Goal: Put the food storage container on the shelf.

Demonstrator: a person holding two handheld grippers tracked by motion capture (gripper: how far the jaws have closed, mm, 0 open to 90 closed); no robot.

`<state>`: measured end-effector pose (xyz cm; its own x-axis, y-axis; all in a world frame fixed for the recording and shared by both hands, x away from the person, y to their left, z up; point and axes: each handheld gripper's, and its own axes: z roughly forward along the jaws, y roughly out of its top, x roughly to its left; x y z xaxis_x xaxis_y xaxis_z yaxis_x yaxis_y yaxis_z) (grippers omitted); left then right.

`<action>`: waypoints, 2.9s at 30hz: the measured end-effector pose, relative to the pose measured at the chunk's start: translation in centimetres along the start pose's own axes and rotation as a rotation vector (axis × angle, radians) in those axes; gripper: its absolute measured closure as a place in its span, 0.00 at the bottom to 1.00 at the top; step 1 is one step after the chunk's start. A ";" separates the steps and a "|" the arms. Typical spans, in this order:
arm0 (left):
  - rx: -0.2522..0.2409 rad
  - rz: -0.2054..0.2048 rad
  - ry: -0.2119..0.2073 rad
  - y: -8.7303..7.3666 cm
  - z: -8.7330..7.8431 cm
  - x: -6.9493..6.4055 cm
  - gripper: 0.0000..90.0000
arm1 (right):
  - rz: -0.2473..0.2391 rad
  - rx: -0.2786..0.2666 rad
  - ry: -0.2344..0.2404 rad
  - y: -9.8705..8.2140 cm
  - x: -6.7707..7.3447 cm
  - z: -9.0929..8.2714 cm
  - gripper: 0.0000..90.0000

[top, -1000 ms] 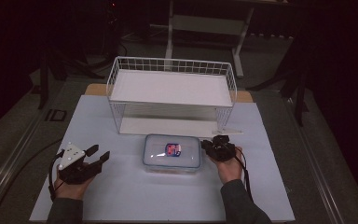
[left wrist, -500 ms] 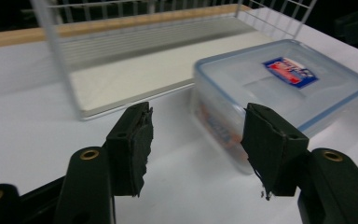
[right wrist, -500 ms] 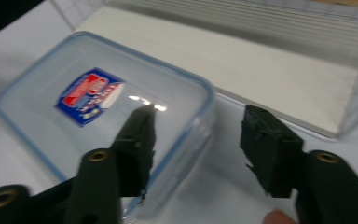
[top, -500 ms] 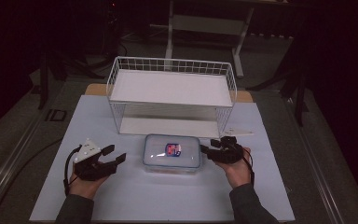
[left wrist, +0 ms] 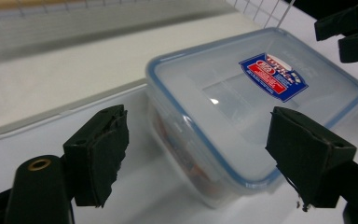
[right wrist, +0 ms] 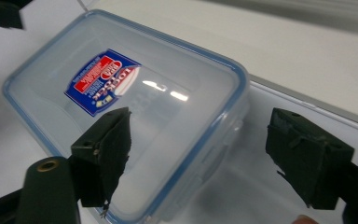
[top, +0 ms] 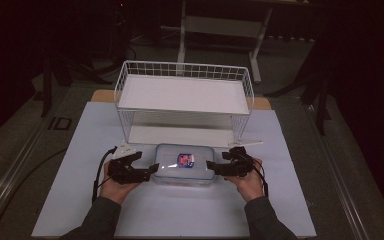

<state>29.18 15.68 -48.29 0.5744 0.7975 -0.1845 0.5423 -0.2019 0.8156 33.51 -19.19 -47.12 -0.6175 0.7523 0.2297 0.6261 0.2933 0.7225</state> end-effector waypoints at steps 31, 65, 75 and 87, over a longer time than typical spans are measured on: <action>0.103 -0.290 -0.229 0.2 5.4 1.9 0.15 | 0.240 0.097 0.233 -1.0 -1.4 3.6 0.12; -0.026 -0.405 -0.334 -2.5 1.2 2.3 0.55 | 0.297 -0.058 0.349 -4.1 -2.0 -0.2 0.54; -0.021 -0.336 -0.341 -2.8 0.3 1.8 0.58 | 0.249 -0.068 0.350 -4.3 -1.4 -0.6 0.55; -0.006 -0.319 -0.331 -2.6 0.1 1.6 0.58 | 0.247 -0.071 0.345 -4.2 -1.3 -0.6 0.54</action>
<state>28.73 17.42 -50.74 0.5452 0.5946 -0.5910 0.7205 0.0281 0.6929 31.37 -21.78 -50.08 -0.5837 0.5498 0.5976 0.7484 0.0787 0.6586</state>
